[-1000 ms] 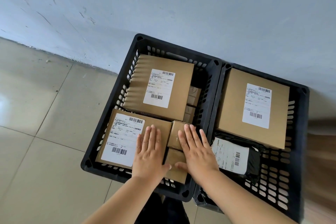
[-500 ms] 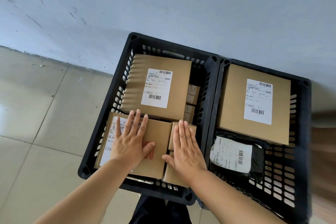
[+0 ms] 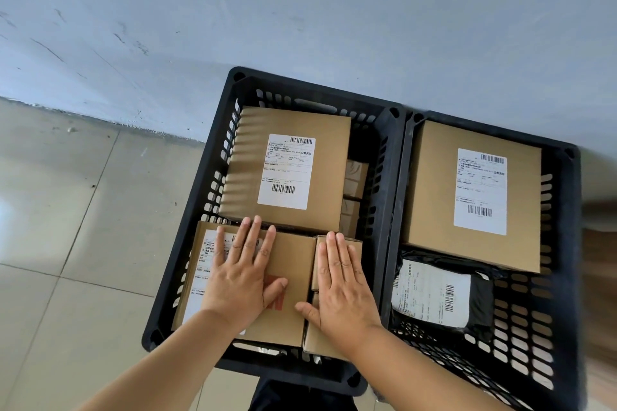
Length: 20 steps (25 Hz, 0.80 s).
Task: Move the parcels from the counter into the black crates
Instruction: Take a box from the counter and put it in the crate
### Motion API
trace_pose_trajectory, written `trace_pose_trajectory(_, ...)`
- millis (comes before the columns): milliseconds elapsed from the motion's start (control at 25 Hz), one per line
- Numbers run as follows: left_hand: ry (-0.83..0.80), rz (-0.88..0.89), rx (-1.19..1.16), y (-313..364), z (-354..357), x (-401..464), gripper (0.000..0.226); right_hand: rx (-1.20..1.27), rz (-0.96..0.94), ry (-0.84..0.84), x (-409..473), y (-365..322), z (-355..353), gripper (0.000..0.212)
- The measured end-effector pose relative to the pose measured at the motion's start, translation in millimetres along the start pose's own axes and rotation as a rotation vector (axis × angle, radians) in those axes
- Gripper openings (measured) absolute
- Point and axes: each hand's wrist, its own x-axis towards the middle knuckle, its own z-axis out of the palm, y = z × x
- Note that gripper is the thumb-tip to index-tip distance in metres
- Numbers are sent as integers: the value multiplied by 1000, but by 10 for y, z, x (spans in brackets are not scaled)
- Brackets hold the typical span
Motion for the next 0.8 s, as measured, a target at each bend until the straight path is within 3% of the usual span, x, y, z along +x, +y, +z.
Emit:
trace_pose_trajectory(160, 96, -153, -116, -74, -367, 352, 67, 150, -26, 67, 218, 144, -362, 77)
trace_pose_trajectory(280, -130, -249, -104, -226, -564, 829, 62, 422, 98, -53, 595, 304, -601, 71)
trace_pose_trajectory(360, -269, -266, -124, -261, -595, 1079, 64, 480, 174, -129, 804, 352, -681, 67)
trace_pose_trajectory(800, -435, -236, -175, -347, -483, 1463, 102, 442, 223, -216, 991, 249, -646, 64)
